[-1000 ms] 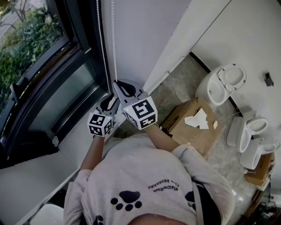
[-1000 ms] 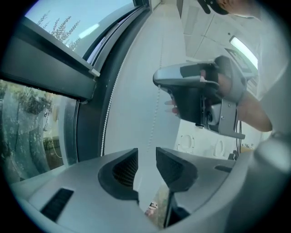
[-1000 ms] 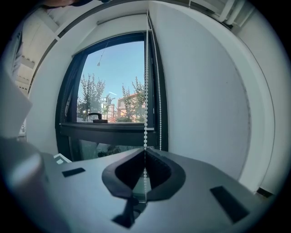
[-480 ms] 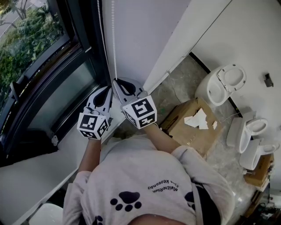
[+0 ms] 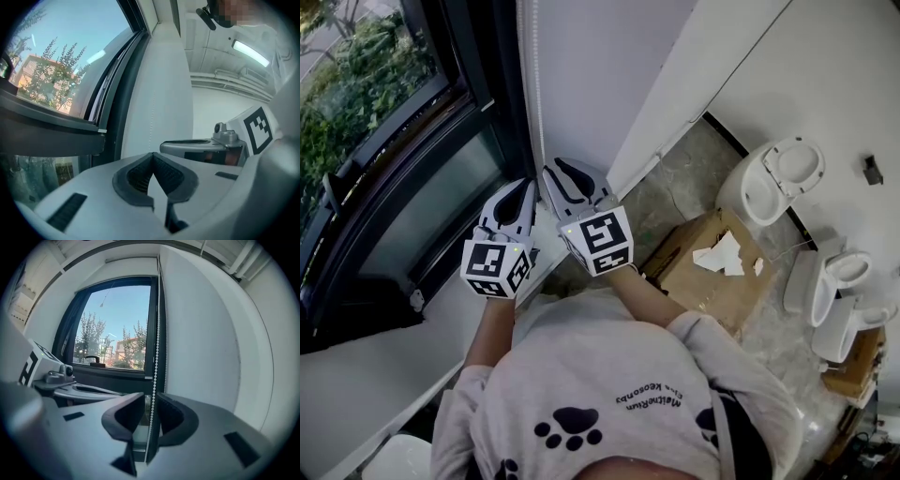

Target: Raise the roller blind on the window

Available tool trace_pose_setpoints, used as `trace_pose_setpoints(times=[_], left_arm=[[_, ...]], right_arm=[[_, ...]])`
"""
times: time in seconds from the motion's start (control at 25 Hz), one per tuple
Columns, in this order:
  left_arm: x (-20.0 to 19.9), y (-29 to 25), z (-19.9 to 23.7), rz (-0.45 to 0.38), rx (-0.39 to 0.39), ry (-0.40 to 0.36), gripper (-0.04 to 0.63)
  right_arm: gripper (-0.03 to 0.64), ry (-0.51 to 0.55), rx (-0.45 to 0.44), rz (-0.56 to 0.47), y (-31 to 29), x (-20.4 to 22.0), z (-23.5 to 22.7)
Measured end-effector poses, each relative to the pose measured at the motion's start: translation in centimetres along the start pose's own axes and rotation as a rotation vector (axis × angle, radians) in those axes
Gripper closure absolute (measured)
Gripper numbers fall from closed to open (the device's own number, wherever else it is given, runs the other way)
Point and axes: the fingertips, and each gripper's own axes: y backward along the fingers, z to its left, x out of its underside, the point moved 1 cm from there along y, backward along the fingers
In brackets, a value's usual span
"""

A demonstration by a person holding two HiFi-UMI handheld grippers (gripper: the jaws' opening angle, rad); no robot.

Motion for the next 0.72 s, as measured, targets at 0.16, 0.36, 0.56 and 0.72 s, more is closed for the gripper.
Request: trace_pose_setpoints(times=[0.16, 0.36, 0.56, 0.72], left_arm=[[-1.1, 0.6, 0.0, -0.022, -0.037, -0.018, 0.588], [-2.7, 1.7, -0.2, -0.068, -0.1, -0.038, 0.588], [-3.5, 3.0, -1.1, -0.094, -0.149, -0.073, 0.588], [-3.7, 3.8, -1.5, -0.103, -0.175, -0.092, 0.588]], right_arm=[[0.545, 0.02, 0.062, -0.036, 1.7, -1.2, -0.4], [0.552, 0.028, 0.135, -0.082, 4.3, -2.1, -0.9], [0.604, 0.023, 0.191, -0.128, 6.6, -2.7, -1.6], [0.607, 0.021, 0.221, -0.167, 8.3, -3.4, -2.0]])
